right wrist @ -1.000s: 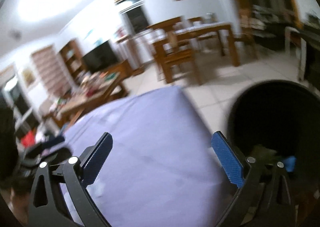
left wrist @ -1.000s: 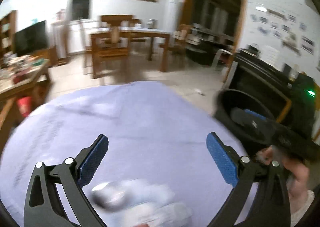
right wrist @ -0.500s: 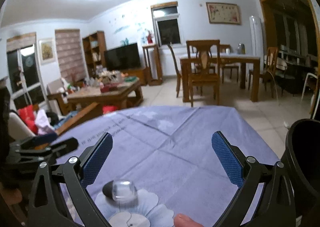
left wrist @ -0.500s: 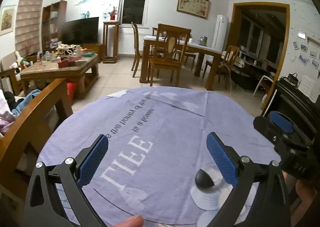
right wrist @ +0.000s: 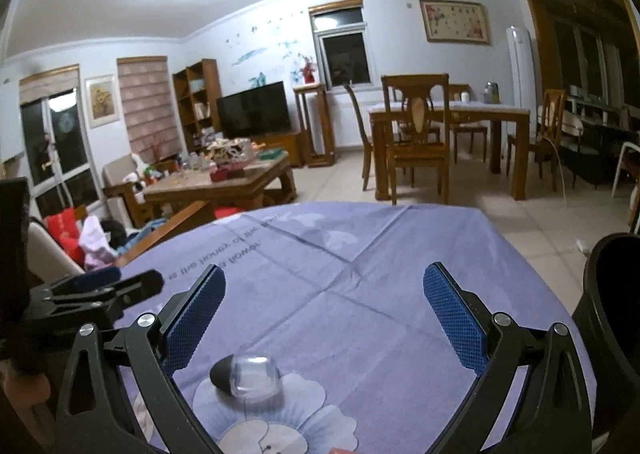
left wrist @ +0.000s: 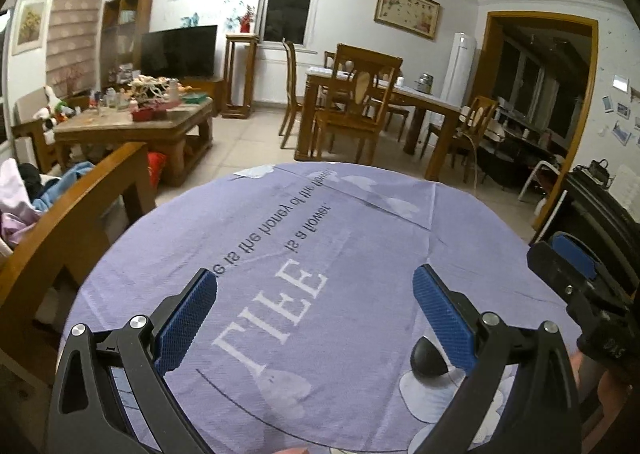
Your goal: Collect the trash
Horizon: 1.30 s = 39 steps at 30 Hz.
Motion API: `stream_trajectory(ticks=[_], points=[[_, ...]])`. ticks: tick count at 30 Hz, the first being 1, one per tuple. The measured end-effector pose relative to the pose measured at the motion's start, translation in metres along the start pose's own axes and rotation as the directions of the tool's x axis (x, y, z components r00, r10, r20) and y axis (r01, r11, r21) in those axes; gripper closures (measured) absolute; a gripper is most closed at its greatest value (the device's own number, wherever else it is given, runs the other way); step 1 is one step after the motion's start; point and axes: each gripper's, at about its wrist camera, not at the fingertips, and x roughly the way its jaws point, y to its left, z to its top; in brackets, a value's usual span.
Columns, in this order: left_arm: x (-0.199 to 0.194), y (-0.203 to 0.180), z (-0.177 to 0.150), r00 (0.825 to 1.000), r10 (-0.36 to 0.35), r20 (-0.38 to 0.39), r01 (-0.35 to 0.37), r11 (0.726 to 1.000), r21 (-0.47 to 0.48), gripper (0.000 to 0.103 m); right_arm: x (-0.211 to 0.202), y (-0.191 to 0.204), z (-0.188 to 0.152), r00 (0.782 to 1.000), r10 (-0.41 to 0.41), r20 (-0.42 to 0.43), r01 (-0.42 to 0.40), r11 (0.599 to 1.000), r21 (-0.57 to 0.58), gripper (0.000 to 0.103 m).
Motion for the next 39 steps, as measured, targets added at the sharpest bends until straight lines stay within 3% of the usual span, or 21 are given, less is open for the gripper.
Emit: stream_trajectory(ticks=[39], points=[[-0.006, 0.006, 0.015, 0.999, 0.035, 0.034, -0.034, 0.999, -0.012, 0.005, -0.003, 0.001, -0.006, 1.0, -0.017, 0.006, 0.017, 1.0, -0.009, 0.005]])
